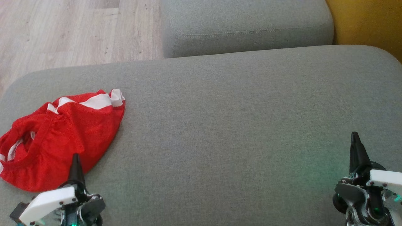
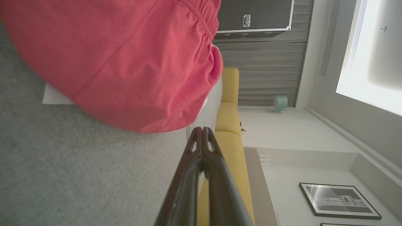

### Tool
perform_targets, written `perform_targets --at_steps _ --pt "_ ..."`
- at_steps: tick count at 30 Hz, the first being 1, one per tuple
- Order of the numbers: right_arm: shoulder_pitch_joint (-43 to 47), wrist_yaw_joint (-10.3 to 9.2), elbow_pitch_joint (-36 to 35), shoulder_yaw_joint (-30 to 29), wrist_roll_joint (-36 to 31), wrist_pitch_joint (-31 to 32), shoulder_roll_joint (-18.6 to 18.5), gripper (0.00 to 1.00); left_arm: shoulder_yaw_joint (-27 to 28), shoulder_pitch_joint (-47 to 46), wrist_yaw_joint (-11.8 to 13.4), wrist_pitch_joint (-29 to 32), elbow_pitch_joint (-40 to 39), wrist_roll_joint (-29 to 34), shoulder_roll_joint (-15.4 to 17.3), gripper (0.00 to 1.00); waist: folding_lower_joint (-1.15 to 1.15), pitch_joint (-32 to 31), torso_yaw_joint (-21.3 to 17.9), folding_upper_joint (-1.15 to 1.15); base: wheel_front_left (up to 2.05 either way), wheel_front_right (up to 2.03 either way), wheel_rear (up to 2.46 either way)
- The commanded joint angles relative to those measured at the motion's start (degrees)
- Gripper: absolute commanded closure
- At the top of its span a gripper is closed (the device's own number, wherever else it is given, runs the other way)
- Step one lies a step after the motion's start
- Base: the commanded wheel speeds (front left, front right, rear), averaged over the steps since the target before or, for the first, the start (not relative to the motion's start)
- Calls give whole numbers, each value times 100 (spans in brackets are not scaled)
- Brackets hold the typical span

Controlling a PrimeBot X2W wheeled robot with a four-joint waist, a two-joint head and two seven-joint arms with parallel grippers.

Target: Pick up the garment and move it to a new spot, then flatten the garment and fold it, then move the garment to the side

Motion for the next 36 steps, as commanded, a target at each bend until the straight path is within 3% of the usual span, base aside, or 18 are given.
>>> perform_targets --at_steps 1,26,27,36 --pt "-298 -4 -179 122 -15 32 -34 100 200 -286 -37 41 -163 50 27 100 0 0 0 0 0 0 0" --pt "-298 -4 -179 122 -15 32 -34 100 200 -286 -37 41 -163 50 27 100 0 0 0 0 0 0 0" --pt "-1 0 -1 2 1 0 0 0 -1 -1 0 -1 -1 1 0 0 0 0 0 0 0 0 0" --pt "210 0 274 109 -31 -74 22 0 -143 174 5 -93 293 48 -8 0 0 -29 6 0 0 0 0"
